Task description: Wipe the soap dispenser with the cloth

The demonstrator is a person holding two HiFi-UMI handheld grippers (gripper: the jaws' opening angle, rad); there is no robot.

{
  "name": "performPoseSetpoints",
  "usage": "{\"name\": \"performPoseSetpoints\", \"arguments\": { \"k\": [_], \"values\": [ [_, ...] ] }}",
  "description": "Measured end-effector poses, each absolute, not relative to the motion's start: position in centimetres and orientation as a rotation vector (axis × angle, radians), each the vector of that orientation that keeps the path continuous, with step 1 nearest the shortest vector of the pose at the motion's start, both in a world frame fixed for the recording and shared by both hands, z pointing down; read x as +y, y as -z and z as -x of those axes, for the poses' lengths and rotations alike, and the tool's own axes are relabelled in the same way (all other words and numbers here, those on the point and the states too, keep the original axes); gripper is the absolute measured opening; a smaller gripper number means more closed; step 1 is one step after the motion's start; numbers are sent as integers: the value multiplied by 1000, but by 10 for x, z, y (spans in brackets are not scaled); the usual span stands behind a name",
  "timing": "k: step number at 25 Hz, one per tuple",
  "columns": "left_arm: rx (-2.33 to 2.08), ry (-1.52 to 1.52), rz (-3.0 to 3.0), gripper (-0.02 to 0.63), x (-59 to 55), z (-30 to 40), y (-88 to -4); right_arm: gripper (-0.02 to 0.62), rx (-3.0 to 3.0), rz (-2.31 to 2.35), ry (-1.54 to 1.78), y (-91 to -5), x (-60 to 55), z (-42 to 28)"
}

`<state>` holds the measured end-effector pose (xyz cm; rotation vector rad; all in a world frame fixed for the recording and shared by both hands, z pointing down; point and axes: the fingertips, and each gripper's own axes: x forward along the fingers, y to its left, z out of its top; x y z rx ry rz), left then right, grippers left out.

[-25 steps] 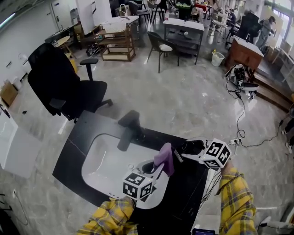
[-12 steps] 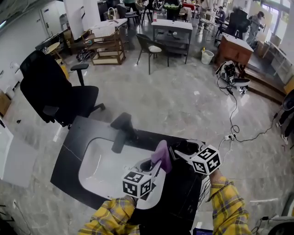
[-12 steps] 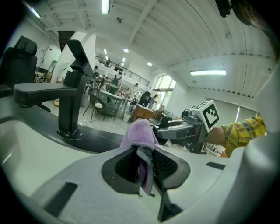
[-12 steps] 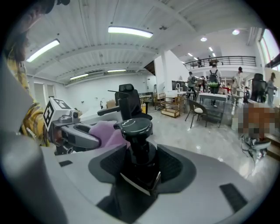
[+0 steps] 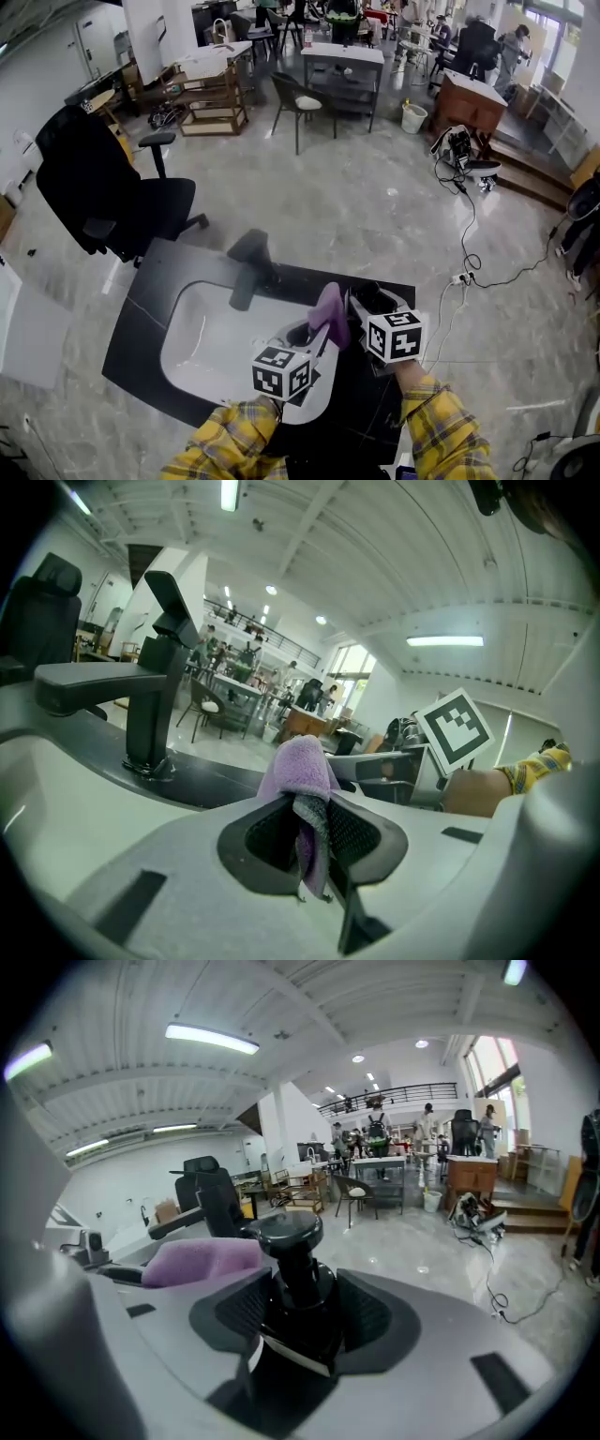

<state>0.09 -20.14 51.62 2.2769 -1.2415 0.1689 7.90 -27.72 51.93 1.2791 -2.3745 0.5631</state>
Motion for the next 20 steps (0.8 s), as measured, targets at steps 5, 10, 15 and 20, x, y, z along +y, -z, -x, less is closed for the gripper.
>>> {"name": "performPoseSetpoints", "arguments": {
  "k": [5, 10, 15, 20],
  "values": [
    [-1257, -161, -2272, 64, -196, 8, -513, 207, -2283, -1458, -607, -519, -276, -79],
    [-1273, -167, -2256, 64, -192, 17, -516, 207, -2189, -1614, -652, -520, -276, -81],
    [-1283, -158, -2247, 64, -188, 19, -515, 207, -2100, -1730, -691, -519, -273, -80],
    [-1285, -146, -2244, 64, -191, 16, -516, 207, -2084, -1762, -695, -519, -274, -77]
  ]
}}
